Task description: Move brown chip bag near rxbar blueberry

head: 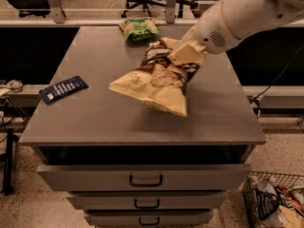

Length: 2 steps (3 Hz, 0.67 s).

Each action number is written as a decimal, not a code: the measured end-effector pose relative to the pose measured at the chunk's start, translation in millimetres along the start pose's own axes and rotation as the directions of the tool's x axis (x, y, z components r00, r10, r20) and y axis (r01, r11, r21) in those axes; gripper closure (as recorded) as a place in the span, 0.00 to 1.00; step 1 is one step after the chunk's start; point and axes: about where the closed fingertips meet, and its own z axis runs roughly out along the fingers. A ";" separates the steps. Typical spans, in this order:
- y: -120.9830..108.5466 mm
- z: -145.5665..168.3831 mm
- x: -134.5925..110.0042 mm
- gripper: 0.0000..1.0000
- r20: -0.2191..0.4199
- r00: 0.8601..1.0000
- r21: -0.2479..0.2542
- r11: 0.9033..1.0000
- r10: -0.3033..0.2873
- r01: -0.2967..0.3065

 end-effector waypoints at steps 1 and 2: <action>18.1 50.3 -48.6 1.00 0.104 0.991 -0.076 0.992 -0.090 0.098; 31.3 99.0 -83.2 1.00 0.184 0.968 -0.132 0.972 -0.170 0.195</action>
Offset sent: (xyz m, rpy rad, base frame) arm 0.0440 0.2022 -0.0361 0.1527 -0.1220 0.4292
